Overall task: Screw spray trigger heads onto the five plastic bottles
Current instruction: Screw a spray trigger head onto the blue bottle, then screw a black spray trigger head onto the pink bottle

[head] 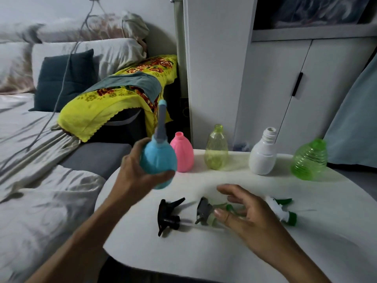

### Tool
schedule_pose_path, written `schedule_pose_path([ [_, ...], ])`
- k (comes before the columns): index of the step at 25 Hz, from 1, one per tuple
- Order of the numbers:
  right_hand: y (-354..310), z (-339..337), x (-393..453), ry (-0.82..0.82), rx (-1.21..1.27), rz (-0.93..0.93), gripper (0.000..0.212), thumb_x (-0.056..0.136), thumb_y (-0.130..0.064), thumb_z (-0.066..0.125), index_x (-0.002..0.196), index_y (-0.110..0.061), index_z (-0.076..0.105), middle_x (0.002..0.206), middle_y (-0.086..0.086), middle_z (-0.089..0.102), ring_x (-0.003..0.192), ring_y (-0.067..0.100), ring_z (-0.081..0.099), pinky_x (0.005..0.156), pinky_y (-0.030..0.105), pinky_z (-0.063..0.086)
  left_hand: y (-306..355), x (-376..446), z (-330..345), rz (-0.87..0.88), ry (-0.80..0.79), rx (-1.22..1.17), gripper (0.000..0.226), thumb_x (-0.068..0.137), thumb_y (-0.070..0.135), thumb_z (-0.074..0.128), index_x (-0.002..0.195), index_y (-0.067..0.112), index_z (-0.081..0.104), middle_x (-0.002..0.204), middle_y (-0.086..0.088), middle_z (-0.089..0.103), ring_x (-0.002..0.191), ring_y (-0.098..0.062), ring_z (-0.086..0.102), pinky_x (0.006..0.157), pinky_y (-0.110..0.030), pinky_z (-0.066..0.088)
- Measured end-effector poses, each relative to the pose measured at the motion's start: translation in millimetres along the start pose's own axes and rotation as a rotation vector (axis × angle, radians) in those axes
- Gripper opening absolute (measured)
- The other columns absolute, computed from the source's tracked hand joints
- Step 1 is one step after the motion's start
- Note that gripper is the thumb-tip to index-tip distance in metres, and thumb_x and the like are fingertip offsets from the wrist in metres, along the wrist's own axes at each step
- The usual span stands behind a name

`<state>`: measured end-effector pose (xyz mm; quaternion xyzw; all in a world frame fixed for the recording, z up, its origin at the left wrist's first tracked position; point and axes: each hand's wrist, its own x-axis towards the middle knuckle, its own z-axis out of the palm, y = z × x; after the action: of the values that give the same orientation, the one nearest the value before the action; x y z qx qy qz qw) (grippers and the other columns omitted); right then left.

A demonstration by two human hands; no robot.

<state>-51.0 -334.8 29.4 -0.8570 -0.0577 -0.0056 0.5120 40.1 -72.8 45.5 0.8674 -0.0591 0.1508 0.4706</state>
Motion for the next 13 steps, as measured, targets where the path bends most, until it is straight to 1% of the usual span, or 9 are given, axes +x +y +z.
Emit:
schedule_pose_path([
  [2,0.2,-2.3,-2.4,-0.005,-0.069,-0.025,0.032,0.077,-0.052,0.067,0.109,-0.047,0.063,0.105,-0.032,0.067,0.106,-0.010,0.058,0.090,0.026,0.051,-32.3,37.3,-12.7,-0.145,0.086,-0.144,0.085,0.055,0.029,0.094,0.120,0.039,0.041,0.106,0.017,0.056,0.102,-0.015,0.060,0.068,-0.026,0.051],
  [4,0.7,-1.2,-3.5,0.006,-0.162,-0.051,0.025,0.078,-0.053,0.064,0.103,-0.048,0.062,0.097,-0.032,0.067,0.100,-0.009,0.059,0.084,0.023,0.051,-65.2,60.6,-11.3,-0.192,0.142,-0.143,0.080,0.062,0.017,0.092,0.123,0.031,0.042,0.109,0.006,0.057,0.107,-0.025,0.059,0.072,-0.031,0.054],
  [6,2.4,2.2,-4.5,0.015,-0.322,-0.069,0.019,0.084,-0.051,0.063,0.102,-0.047,0.060,0.095,-0.030,0.066,0.100,-0.004,0.059,0.082,0.022,0.048,-91.7,71.1,-0.9,-0.230,0.152,-0.133,0.082,0.063,0.015,0.091,0.130,0.023,0.044,0.122,-0.006,0.054,0.112,-0.029,0.056,0.082,-0.043,0.057],
  [7,3.6,4.6,-3.6,0.013,-0.401,-0.081,0.018,0.086,-0.052,0.061,0.102,-0.047,0.059,0.095,-0.031,0.062,0.100,-0.003,0.057,0.080,0.018,0.046,-103.0,74.9,4.2,-0.250,0.146,-0.134,0.084,0.063,0.015,0.092,0.132,0.021,0.045,0.127,-0.009,0.052,0.113,-0.029,0.056,0.086,-0.046,0.056],
  [8,4.6,7.1,-2.2,0.007,-0.458,-0.088,0.017,0.087,-0.052,0.059,0.103,-0.047,0.057,0.093,-0.034,0.058,0.098,-0.003,0.056,0.075,0.011,0.042,-111.7,79.1,7.7,-0.262,0.131,-0.134,0.085,0.063,0.015,0.091,0.135,0.021,0.046,0.130,-0.010,0.051,0.115,-0.028,0.055,0.088,-0.045,0.055],
  [10,4.4,11.2,0.5,-0.017,-0.492,-0.077,0.015,0.087,-0.053,0.059,0.101,-0.048,0.057,0.084,-0.039,0.051,0.090,-0.005,0.052,0.067,0.004,0.037,-123.8,88.9,10.5,-0.266,0.076,-0.155,0.085,0.065,0.014,0.090,0.137,0.022,0.046,0.131,-0.008,0.053,0.117,-0.027,0.054,0.091,-0.044,0.054],
  [12,2.1,17.6,2.3,-0.031,-0.510,-0.075,0.016,0.085,-0.052,0.061,0.100,-0.046,0.059,0.078,-0.040,0.048,0.085,-0.005,0.051,0.065,0.004,0.036,-130.3,94.8,8.8,-0.243,0.030,-0.206,0.082,0.067,0.008,0.088,0.137,0.021,0.047,0.129,-0.007,0.057,0.115,-0.025,0.057,0.094,-0.046,0.054],
  [13,0.3,21.0,2.8,-0.028,-0.519,-0.089,0.017,0.085,-0.051,0.062,0.100,-0.045,0.060,0.079,-0.037,0.051,0.085,-0.004,0.052,0.065,0.006,0.036,-131.2,96.3,8.1,-0.232,0.023,-0.225,0.081,0.068,0.005,0.087,0.137,0.021,0.048,0.128,-0.007,0.058,0.114,-0.024,0.057,0.094,-0.046,0.053],
])
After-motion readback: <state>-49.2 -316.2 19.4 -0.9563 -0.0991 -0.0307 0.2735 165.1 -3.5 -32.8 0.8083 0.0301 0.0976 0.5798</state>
